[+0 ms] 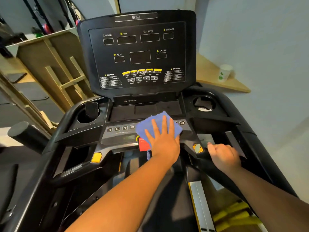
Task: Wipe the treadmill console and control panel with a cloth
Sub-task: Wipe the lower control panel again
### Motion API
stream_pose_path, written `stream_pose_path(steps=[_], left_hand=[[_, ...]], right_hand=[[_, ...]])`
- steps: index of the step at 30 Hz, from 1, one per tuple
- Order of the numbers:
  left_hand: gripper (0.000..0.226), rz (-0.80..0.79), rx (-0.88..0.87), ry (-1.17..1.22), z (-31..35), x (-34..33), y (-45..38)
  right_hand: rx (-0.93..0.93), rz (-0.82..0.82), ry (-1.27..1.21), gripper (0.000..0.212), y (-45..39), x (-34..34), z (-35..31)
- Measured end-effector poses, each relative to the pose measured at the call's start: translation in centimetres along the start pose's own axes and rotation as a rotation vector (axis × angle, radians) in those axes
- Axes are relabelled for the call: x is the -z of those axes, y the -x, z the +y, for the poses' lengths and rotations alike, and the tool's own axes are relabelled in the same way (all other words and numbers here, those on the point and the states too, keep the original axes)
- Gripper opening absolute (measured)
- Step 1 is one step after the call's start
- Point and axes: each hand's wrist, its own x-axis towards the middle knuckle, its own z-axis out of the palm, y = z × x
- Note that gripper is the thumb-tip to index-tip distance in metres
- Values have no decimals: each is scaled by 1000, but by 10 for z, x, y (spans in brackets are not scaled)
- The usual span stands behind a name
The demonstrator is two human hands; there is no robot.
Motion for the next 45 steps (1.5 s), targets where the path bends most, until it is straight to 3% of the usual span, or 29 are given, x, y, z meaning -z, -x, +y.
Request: stream_pose_path(steps=[3, 5, 7, 11, 12, 15, 17, 21, 22, 24, 27, 28, 29, 34, 36, 38, 39, 41, 42, 43, 45], left_hand=[[67, -76, -383, -100, -4, -6, 8], [69, -75, -579, -176, -28, -6, 3], [67, -59, -606, -190, -44, -1, -9], [64, -88, -344, -73, -13, 9, -15], [65, -81, -371, -91, -6, 6, -11], [67, -63, -720, -201, -19, -5, 2], [68, -34, -844, -241, -45, -6, 1], [64, 55, -676, -182, -97, 0, -6], [64, 49, -589, -160, -109, 3, -6], [66, 50, -409, -114, -133, 9, -2], [73, 88, -70, -8, -164, 12, 12], [72, 113, 28, 11, -166, 12, 16], [68, 134, 103, 23, -164, 10, 18], [69, 168, 366, 172, -105, 13, 9], [69, 128, 385, 151, -86, 14, 4], [70, 62, 328, 102, -64, 17, 2], [69, 29, 284, 91, -51, 17, 2], [69, -18, 170, 58, -23, 14, 4], [69, -36, 101, 29, -10, 11, 6], [69, -61, 32, 5, 2, 10, 10], [68, -122, -110, -37, 18, 7, 16]], right_hand=[[56, 54, -40, 42, -6, -12, 7], [45, 95, -58, 22, -2, -5, 2], [-18, 189, -151, 51, -8, -8, 3], [-20, 96, -207, 53, -8, -3, -1], [-14, 89, -180, 52, -6, -1, -2], [-34, 80, -161, 48, -7, -3, 1], [-13, 68, -151, 45, -5, -1, -1], [59, 142, -50, 37, -6, -4, 4], [7, 65, -62, 41, -3, 0, 2], [4, -9, -86, 24, 1, 0, -1], [-73, 18, -219, 30, 1, 8, -5], [-84, 52, -286, 35, 0, 7, -5], [-60, 64, -285, 28, -2, -1, -2], [-90, -36, -284, 26, -3, -11, 7], [-94, -43, -263, 37, -1, -9, 3], [-23, 76, -204, 28, 1, -1, 0], [6, 154, -189, 41, -5, -3, 5], [63, 107, -60, 30, -2, -5, 2], [54, 67, -33, 43, -2, -7, 5], [91, 145, 46, 53, -7, -12, 10], [143, 95, 113, 40, -1, 0, 6]])
